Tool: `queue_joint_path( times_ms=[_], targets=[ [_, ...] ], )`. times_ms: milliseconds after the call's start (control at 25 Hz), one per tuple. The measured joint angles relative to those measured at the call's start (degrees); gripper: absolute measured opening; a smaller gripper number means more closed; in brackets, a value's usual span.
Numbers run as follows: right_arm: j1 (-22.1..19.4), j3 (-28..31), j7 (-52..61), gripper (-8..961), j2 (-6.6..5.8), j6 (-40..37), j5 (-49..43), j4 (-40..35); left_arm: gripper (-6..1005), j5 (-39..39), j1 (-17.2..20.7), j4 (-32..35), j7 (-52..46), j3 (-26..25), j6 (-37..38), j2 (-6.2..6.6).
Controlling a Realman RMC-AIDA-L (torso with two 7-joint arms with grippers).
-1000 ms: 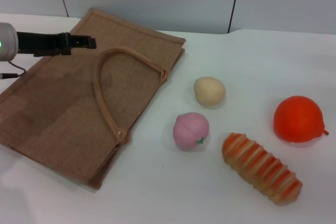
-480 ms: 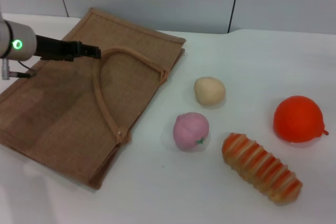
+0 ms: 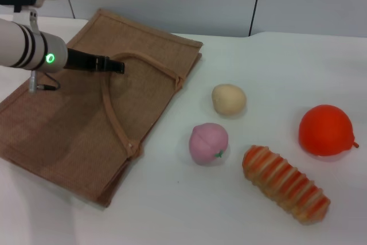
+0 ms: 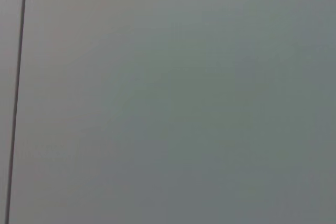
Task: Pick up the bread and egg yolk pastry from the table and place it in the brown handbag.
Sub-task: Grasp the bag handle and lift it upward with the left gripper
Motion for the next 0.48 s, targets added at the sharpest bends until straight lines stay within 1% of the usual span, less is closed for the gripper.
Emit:
queue_joint_path(
  times_ms=[480],
  targets=[
    [0.25, 0.00, 0.00, 860, 0.00, 0.00, 0.00, 0.00, 867, 0.16, -1.20, -3.73, 1.32, 0.65, 4.16, 0.02]
  ],
)
